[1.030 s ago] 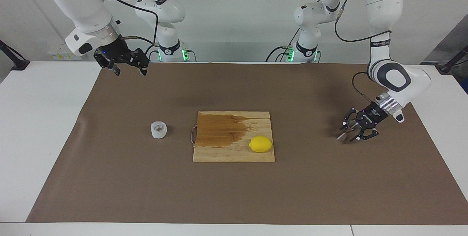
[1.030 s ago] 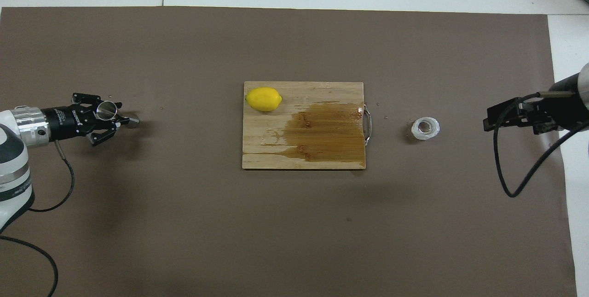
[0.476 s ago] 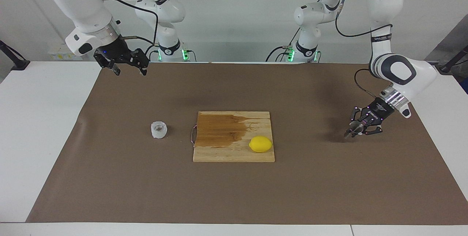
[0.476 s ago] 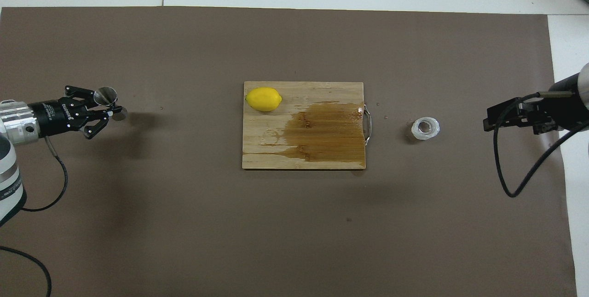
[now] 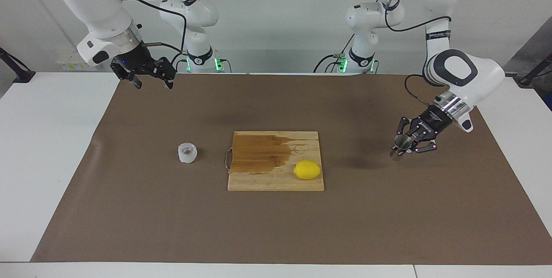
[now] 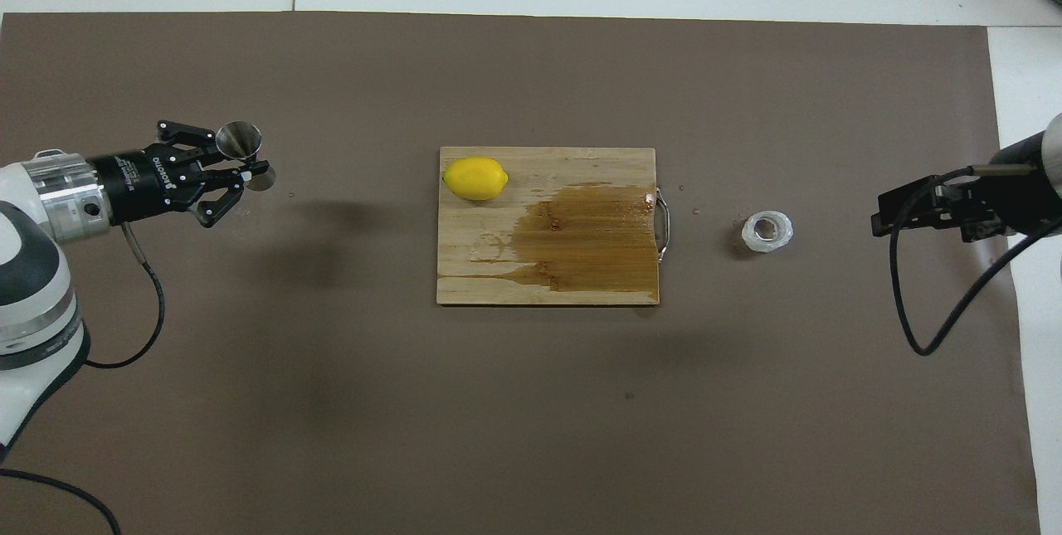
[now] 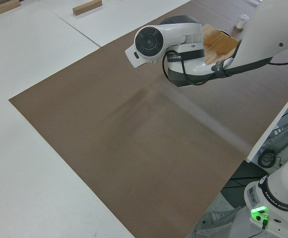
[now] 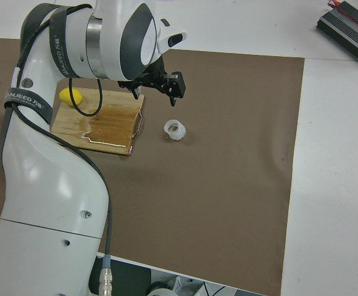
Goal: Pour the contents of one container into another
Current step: 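Lift the jigger with the left gripper and carry it over the board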
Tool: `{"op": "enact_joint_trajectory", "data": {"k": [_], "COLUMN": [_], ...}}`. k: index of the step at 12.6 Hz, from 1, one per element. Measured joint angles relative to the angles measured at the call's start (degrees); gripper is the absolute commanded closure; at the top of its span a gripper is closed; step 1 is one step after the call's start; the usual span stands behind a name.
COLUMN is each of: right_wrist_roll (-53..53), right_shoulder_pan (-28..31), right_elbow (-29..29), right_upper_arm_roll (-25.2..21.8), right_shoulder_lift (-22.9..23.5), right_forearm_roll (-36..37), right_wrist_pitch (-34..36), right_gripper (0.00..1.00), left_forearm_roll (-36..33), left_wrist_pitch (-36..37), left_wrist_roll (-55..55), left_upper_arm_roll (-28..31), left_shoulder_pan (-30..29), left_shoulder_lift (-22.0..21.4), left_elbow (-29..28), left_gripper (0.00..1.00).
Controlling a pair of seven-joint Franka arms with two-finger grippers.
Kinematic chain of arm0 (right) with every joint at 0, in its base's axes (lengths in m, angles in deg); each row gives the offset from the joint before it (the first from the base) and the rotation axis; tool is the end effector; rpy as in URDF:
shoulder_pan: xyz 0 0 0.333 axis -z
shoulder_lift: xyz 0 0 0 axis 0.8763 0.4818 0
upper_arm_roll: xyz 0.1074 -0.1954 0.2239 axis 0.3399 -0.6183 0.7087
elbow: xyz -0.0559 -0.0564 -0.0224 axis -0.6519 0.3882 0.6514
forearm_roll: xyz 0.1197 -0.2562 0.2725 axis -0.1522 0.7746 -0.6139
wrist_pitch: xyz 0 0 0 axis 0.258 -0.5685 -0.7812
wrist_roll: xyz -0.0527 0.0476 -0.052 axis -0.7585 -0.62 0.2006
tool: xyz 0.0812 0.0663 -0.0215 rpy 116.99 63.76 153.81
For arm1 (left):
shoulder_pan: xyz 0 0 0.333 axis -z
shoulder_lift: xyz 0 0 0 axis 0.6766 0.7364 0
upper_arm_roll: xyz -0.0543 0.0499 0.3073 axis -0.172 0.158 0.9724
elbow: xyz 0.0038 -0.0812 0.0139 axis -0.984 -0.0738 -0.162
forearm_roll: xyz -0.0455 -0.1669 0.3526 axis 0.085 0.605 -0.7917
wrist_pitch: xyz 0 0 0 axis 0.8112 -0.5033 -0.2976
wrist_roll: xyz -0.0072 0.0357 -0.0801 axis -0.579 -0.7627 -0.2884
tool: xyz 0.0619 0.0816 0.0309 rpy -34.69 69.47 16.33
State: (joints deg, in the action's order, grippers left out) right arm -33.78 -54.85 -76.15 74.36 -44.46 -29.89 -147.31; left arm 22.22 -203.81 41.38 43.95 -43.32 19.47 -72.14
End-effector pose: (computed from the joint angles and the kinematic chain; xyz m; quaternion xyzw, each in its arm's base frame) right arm 0.5490 0.0129 0.6059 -0.9979 0.0343 0.0459 0.0311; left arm 0.5848 -0.0151 0.4035 0.4766 0.7617 -0.2196 0.3801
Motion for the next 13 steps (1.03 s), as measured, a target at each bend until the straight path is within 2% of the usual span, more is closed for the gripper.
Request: {"op": "enact_joint_trajectory", "data": {"k": [6,13], "right_wrist_roll": [0.0,0.0], "right_shoulder_pan": [0.0,0.0], "right_elbow": [0.0,0.0], "right_upper_arm_roll": [0.0,0.0], "right_shoulder_lift": [0.0,0.0], "right_forearm_roll": [0.0,0.0], "right_wrist_pitch": [0.0,0.0], "right_gripper": [0.00,0.00], "left_forearm_roll": [8.0,19.7], "left_wrist_pitch": [-1.5,-1.5], "left_wrist_roll": [1.0,-0.7], "left_upper_arm_roll": [-0.2,-0.9], "left_shoulder_pan": [10.3,16.6], "left_shoulder_lift": [-1.5,-2.4], "left_elbow": [1.8,3.3], "left_gripper": [1.00,1.00]}}
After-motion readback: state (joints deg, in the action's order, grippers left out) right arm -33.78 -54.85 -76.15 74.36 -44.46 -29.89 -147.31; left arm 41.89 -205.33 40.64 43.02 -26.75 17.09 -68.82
